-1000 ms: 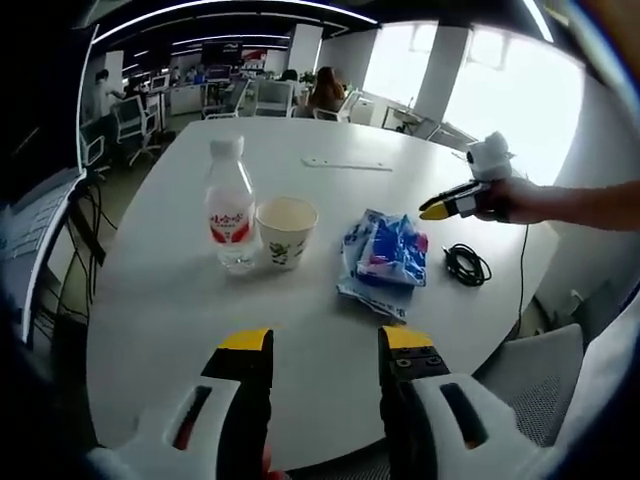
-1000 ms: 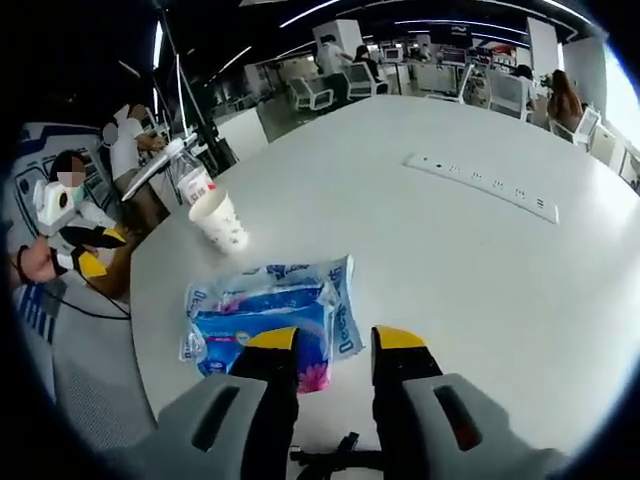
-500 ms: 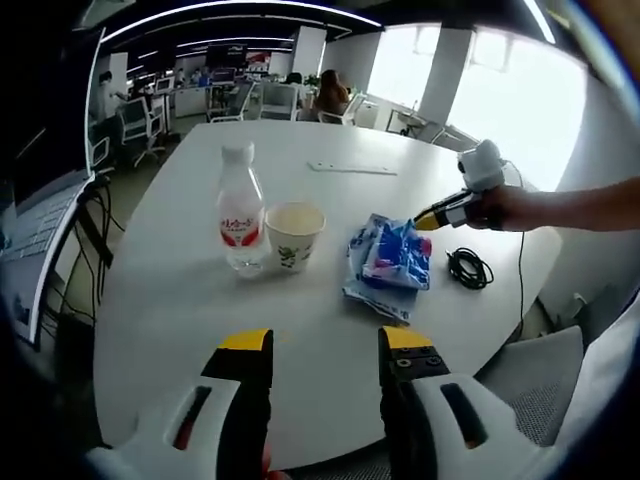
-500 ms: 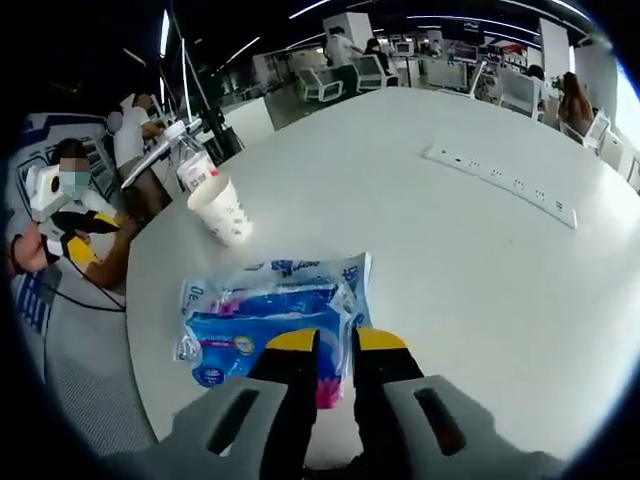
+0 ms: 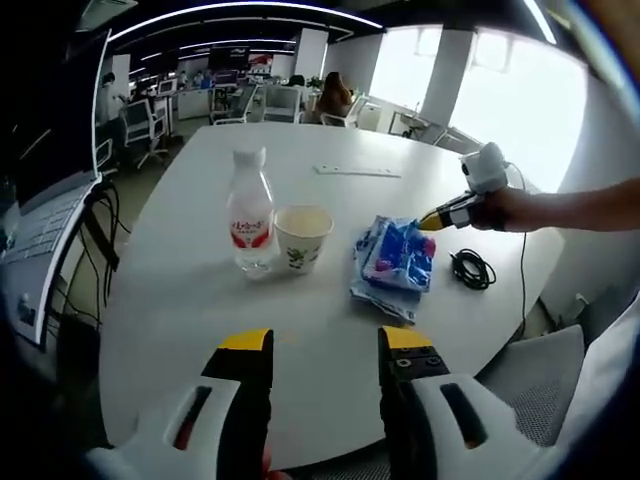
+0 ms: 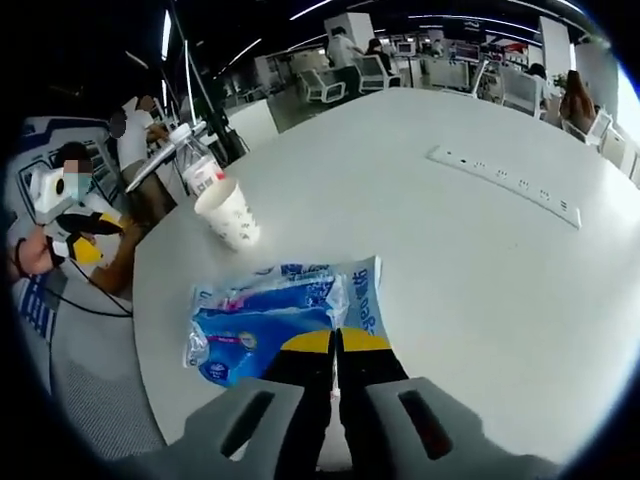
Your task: Arrange the tabletop items into an orderly group along one side of the table until the central work area is clear of visible clutter.
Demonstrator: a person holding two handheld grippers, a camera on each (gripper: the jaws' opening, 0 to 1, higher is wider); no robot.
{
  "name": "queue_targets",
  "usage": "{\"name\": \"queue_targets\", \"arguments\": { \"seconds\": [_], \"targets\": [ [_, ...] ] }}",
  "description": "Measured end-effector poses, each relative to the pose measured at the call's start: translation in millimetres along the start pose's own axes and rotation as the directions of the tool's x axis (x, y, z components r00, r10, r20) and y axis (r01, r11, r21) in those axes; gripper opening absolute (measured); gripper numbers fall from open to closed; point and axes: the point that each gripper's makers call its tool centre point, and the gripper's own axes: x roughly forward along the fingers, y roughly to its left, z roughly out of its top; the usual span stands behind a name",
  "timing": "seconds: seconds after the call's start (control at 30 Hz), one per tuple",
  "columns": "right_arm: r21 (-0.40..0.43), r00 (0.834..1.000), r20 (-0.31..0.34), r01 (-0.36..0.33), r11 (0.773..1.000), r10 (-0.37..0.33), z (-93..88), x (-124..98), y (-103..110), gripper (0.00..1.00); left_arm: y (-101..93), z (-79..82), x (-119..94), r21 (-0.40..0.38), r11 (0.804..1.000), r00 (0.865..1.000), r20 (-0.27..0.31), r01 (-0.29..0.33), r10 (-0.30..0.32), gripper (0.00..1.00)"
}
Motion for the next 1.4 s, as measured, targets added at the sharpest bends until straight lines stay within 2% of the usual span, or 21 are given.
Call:
{"name": "queue_targets", "arguments": {
  "seconds": [0.37,0.97,1.4],
  "targets": [
    [0.028,0.998,0.058,0.018,0.999,-0.020,6.5,-18.0,-5.4,0.00,-5.2,2.5,2.4,0.019,1.000,1.000,0.003,0.019,-0.019,0.41],
    [0.072,0.990,0.110,0.084,0.994,-0.092,2.3,-53.3,-21.7,0.00,-15.5,10.6,4.5,0.065,0.996,0.998,0.008,0.063,-0.063,0.41],
    [0.138,0.977,0.151,0.129,0.982,-0.150,-0.1,-79.9,-35.7,0.00,-19.7,12.7,4.6,0.082,0.993,0.996,0.009,0.086,-0.087,0.41]
  ]
}}
